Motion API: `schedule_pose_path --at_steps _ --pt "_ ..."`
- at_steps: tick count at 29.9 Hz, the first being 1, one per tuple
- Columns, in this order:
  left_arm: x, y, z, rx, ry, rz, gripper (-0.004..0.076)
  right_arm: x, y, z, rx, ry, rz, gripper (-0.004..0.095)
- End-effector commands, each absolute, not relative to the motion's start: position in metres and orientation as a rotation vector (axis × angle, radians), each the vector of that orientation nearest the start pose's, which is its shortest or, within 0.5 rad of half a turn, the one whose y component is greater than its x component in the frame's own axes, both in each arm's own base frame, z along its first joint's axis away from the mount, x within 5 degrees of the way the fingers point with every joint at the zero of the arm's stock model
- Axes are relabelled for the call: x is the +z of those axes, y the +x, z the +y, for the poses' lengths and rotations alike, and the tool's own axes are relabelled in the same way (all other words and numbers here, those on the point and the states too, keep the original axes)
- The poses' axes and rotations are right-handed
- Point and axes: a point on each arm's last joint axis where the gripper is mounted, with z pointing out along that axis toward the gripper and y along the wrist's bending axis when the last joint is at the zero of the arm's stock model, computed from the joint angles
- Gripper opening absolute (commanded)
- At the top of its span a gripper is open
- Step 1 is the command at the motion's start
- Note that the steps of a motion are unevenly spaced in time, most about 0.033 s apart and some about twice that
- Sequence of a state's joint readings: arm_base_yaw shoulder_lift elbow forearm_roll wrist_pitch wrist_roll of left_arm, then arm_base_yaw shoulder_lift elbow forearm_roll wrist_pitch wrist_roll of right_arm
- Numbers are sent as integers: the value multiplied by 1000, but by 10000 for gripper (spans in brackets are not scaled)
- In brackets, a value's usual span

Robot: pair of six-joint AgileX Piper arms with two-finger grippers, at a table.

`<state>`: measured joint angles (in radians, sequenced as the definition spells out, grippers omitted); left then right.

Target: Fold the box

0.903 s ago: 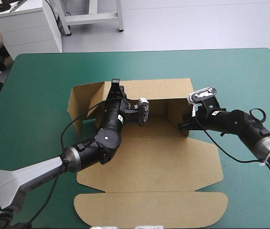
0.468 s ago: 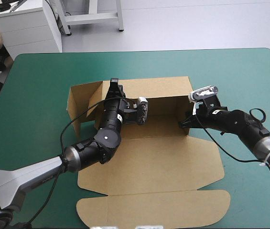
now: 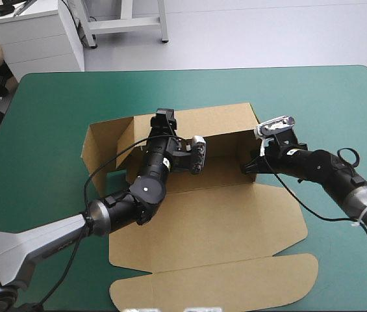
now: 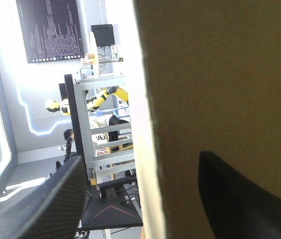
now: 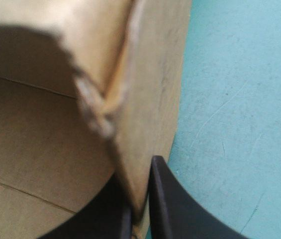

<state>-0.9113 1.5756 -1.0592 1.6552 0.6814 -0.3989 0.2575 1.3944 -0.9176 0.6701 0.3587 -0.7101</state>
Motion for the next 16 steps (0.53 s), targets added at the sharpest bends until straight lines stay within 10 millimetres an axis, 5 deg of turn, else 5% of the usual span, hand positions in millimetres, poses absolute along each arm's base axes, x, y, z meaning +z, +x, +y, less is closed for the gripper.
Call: schedule_pose_path --at_steps 1,16 --pt "323 252 -232 927 1381 1236 509 303 286 92 331 -395 2074 -18" --pt "331 220 -253 1005 1344 1159 510 310 303 83 230 -279 1966 -18"
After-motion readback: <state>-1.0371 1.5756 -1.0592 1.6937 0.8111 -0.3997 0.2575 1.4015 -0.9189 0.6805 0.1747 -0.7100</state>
